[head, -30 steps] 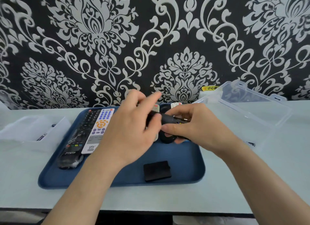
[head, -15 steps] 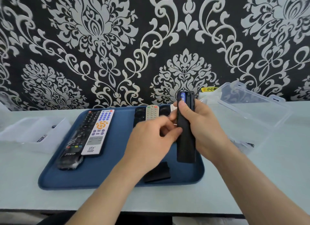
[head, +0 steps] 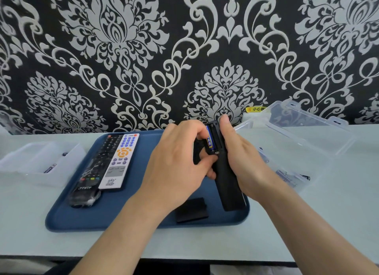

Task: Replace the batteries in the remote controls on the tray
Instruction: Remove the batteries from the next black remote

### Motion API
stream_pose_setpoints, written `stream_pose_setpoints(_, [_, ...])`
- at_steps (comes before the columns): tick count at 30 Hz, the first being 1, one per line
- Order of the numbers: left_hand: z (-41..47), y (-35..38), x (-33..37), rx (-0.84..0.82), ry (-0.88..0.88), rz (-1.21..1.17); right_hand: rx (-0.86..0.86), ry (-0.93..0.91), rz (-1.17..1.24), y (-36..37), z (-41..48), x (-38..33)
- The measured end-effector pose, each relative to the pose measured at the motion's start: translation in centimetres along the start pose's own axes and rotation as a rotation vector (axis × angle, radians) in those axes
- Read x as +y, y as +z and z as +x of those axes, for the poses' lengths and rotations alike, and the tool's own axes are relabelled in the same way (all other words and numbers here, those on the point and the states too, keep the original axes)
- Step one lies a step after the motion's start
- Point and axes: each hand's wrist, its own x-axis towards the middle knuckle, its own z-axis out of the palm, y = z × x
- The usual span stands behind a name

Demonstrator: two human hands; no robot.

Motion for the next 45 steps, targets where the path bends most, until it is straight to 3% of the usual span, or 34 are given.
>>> stream_pose_setpoints(6, [0.0, -0.1, -0.2, -0.042, -0.022, 0.012, -0.034, -0.031, -0.091, 0.1, -0.3, -0.1])
stream_pose_setpoints(16, [0.5, -0.3, -0.2, -0.008, -0.26, -0.157, -0.052, -0.094, -0.203, 0.6, -0.3, 0.5])
stream_pose_setpoints(23, [0.7, -0.6, 0.3, 0.017, -0.308, -0.524, -0.092, -0.136, -0.193, 0.9, 0.3, 1.6])
stream_pose_setpoints(32, [0.5, 0.0, 0.2, 0.018, -0.412, -0.855, -0.082, -0.121, 0.004, 0.0, 0.8, 1.2])
stream_pose_setpoints(35, [0.7, 0.2, 0.9, 0.074, -0.489, -0.883, -0.035, -0.174, -0.21, 0.0, 0.8, 1.4])
stream_pose_setpoints(41, [0.5, 1.7, -0.8, 0.204, -0.572, -0.637, 0.077, -0.238, -0.611, 0.6, 0.8, 2.0])
stream_pose_setpoints(43, [0.5, 1.9, -1.1, 0.18, -0.668, -0.813, 0.06, -0.24, -0.566, 0.7, 0.8, 1.7])
stream_pose_setpoints(45, [0.7, 1.9, -1.3, 0.131, -0.811, -1.172, -0.003, -0.159, -0.309, 1.1, 0.7, 1.4])
